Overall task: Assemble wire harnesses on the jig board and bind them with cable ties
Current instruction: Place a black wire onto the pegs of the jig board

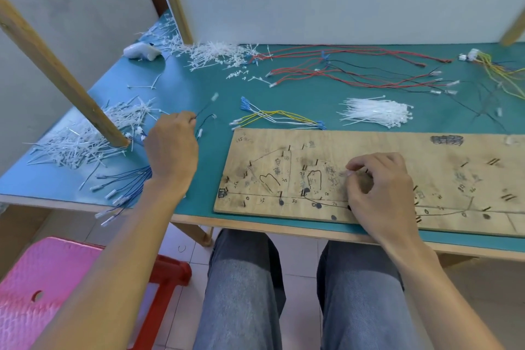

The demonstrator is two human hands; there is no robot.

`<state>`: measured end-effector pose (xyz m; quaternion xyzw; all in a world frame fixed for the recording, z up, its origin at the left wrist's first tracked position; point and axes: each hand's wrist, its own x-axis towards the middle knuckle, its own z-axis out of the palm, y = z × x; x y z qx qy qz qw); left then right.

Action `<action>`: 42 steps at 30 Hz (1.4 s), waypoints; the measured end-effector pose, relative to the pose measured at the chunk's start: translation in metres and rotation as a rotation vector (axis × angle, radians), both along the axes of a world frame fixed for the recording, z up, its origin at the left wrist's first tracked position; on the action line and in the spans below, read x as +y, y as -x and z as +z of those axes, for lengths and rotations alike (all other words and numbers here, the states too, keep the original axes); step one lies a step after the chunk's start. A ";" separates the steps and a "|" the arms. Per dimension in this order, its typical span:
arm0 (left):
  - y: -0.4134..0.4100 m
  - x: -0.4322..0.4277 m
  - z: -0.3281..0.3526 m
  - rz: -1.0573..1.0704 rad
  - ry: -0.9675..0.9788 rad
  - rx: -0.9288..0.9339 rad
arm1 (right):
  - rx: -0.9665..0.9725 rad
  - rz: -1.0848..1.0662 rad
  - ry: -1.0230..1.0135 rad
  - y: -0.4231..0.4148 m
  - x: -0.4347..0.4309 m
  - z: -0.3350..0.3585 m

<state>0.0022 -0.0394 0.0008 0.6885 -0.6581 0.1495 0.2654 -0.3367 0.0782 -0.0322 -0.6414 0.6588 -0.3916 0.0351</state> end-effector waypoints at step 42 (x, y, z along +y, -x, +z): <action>0.150 0.152 -0.028 -0.360 -0.409 0.676 | -0.365 0.340 -0.312 -0.024 -0.057 0.024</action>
